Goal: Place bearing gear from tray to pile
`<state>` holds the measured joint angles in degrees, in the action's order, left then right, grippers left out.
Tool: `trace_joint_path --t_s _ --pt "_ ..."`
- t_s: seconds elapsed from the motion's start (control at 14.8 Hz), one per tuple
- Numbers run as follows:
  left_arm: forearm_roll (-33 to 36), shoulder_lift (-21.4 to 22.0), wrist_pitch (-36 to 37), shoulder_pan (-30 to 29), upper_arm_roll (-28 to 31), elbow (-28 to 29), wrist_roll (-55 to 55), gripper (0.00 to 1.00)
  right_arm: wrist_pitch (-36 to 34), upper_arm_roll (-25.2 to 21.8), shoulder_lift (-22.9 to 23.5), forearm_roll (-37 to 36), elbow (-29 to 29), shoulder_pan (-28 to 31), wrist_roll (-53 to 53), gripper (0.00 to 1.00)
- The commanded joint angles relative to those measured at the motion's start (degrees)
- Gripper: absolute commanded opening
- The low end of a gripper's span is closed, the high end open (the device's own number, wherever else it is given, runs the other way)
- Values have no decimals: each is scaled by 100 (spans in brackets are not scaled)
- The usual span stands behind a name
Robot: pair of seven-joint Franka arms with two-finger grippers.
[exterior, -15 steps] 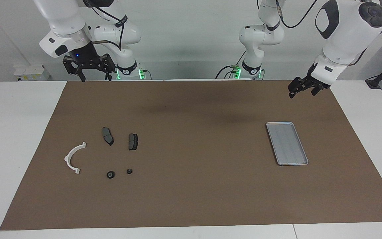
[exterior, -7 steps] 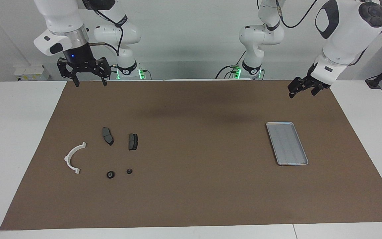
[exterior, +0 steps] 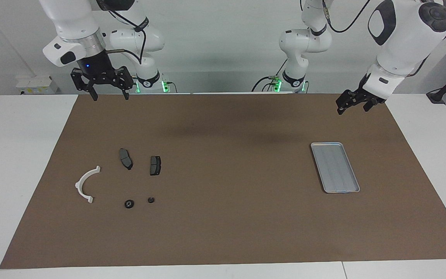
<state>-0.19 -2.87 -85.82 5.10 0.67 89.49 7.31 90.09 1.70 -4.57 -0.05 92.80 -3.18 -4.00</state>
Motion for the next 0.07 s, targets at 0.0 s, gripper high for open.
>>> trace_joint_path --t_s 0.0 --pt "37 164 22 52 30 166 -10 100 -71 50 18 128 -60 72 -66 100"
